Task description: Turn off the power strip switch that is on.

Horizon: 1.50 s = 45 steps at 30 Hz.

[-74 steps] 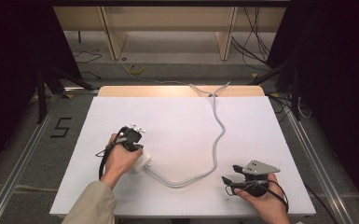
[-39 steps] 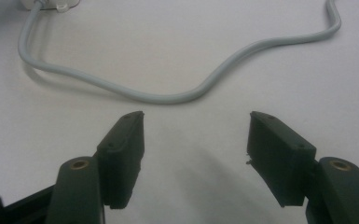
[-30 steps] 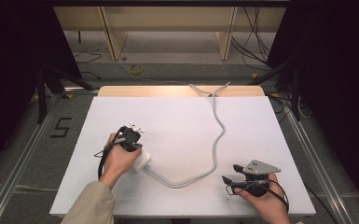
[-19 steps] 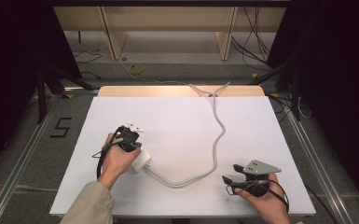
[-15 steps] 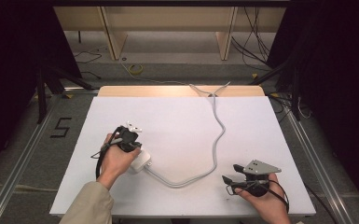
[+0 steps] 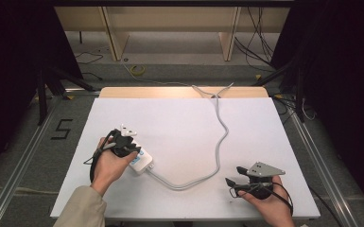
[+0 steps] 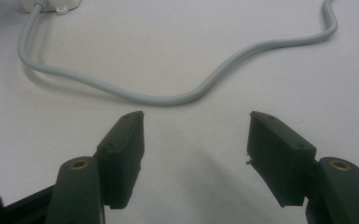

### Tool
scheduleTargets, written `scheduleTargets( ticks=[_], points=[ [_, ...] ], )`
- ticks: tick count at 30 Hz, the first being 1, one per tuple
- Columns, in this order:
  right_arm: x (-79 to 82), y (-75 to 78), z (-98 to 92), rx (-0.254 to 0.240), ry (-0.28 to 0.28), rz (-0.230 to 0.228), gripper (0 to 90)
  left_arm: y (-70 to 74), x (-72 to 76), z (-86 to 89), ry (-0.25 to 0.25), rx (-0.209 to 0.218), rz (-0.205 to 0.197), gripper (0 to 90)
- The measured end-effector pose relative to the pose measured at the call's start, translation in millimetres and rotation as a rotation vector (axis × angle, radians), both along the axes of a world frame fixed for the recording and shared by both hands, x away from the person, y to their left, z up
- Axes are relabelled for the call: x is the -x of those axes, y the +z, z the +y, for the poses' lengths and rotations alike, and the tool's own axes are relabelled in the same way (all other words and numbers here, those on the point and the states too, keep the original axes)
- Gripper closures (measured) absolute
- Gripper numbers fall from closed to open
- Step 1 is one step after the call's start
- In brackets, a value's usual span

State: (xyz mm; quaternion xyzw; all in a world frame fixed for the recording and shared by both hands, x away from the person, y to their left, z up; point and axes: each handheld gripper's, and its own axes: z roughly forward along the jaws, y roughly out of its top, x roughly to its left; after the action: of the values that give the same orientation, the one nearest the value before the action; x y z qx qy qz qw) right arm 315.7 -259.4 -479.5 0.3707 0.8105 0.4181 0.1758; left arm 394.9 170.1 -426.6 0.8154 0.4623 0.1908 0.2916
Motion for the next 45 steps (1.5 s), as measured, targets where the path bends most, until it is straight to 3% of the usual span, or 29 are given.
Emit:
scheduleTargets(
  ticks=[10, 20, 32, 45],
  points=[
    [0.2, -0.1, 1.2, 0.0, 0.001, 0.0, 37.6, 0.9, 9.6, 11.7, 0.003, 0.04, -0.041, 59.4],
    [0.2, 0.2, 0.8, -0.002, 0.002, -0.001, 37.6, 1.4, 15.9, 13.3, -0.038, 0.056, -0.092, 50.9],
    [0.4, 0.4, 1.2, -0.004, 0.003, -0.004, 37.6, 0.7, 23.4, 18.7, -0.04, 0.103, -0.111, 37.1],
    [0.5, 0.5, 1.0, -0.005, 0.006, -0.003, 37.5, -6.1, 35.4, 24.1, -0.061, 0.128, -0.141, 30.8]
  ],
)
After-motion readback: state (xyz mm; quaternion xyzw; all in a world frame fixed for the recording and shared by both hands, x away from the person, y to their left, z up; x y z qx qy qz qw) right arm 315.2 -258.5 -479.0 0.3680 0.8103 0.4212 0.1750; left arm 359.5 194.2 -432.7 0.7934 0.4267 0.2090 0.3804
